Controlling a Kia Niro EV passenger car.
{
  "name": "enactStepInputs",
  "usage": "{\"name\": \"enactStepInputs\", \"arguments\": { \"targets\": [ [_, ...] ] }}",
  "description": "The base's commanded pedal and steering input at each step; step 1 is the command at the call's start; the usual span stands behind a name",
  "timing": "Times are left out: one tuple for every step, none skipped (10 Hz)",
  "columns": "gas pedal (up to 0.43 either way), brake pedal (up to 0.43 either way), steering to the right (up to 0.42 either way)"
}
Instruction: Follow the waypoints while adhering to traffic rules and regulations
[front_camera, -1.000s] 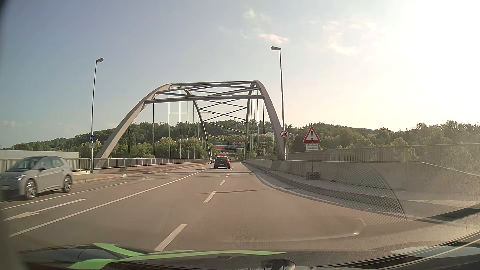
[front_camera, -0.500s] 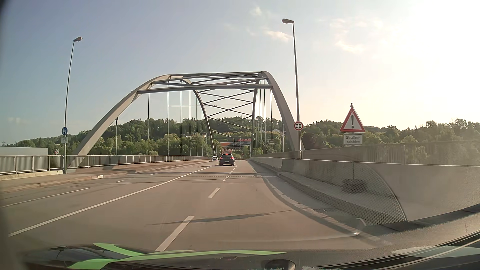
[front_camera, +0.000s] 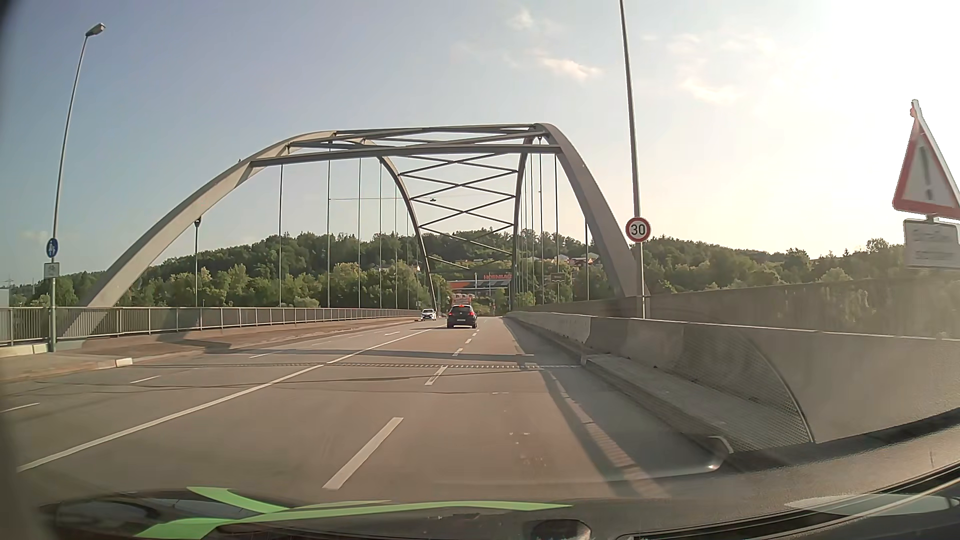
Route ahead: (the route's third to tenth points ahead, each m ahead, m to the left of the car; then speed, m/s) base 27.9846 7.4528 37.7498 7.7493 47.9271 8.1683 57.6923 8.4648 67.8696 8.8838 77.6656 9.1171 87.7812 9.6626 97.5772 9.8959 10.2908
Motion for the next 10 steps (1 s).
{"name": "enactStepInputs", "arguments": {
  "targets": [
    [0.087,0.0,-0.006],
    [0.087,0.0,-0.007],
    [0.098,0.0,-0.006],
    [0.098,0.0,-0.002],
    [0.098,0.0,0.0],
    [0.098,0.0,0.0],
    [0.098,0.0,-0.002],
    [0.098,0.0,-0.004],
    [0.098,0.0,-0.007],
    [0.098,0.0,-0.007]
  ]
}}
